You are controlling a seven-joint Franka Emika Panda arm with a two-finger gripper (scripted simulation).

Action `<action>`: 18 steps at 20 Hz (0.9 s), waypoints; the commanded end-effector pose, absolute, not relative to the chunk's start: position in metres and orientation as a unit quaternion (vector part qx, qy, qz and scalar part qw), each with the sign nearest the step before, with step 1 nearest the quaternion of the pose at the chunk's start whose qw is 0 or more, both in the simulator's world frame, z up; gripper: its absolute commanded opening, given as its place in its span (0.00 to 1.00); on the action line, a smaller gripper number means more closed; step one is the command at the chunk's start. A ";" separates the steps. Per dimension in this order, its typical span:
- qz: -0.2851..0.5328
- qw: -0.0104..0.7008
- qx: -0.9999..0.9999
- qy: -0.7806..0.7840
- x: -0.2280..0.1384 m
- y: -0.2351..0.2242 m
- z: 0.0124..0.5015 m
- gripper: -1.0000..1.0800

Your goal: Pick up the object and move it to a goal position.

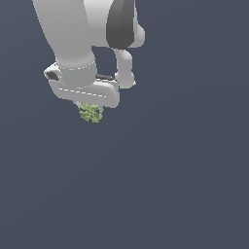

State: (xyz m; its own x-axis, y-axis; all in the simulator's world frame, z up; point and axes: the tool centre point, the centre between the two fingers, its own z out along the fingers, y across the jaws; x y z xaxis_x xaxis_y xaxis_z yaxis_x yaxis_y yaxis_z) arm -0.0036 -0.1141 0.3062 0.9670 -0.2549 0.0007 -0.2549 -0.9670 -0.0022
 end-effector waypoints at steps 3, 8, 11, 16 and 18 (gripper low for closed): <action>0.000 0.001 -0.992 0.128 -0.006 -0.144 0.346 0.00; 0.000 0.000 -0.992 0.128 -0.006 -0.167 0.375 0.00; 0.000 0.000 -0.992 0.128 -0.005 -0.176 0.387 0.00; 0.000 0.000 -0.992 0.128 -0.004 -0.184 0.397 0.00; 0.000 0.000 -0.992 0.128 -0.004 -0.185 0.398 0.00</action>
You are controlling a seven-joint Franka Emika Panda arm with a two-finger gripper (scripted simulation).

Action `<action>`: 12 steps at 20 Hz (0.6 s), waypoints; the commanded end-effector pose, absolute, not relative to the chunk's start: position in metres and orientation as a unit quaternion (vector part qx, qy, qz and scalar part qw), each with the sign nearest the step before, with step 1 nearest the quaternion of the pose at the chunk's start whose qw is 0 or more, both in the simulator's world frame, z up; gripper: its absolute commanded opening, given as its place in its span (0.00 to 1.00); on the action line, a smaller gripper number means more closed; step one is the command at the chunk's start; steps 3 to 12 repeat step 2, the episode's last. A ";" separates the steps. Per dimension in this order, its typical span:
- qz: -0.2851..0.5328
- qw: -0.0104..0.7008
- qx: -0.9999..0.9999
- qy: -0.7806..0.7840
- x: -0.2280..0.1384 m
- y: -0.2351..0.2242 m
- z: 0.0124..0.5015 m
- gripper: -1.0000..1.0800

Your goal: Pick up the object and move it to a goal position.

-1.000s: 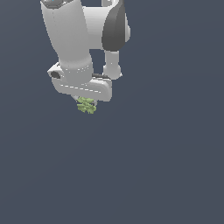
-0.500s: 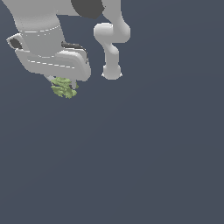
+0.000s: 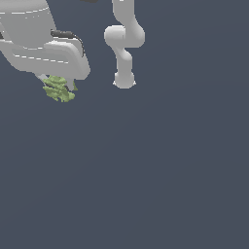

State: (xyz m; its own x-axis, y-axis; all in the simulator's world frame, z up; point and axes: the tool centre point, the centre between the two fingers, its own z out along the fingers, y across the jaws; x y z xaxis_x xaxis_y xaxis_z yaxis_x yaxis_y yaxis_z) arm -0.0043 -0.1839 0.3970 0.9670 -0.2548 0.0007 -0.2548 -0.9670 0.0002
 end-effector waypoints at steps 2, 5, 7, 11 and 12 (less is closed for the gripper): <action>0.000 0.000 0.992 -0.128 -0.004 -0.185 0.398 0.00; 0.000 0.000 0.992 -0.128 -0.004 -0.185 0.398 0.00; 0.000 0.000 0.992 -0.128 -0.004 -0.185 0.398 0.00; 0.000 0.000 0.992 -0.128 -0.004 -0.185 0.398 0.00; 0.000 0.000 0.992 -0.128 -0.004 -0.185 0.398 0.00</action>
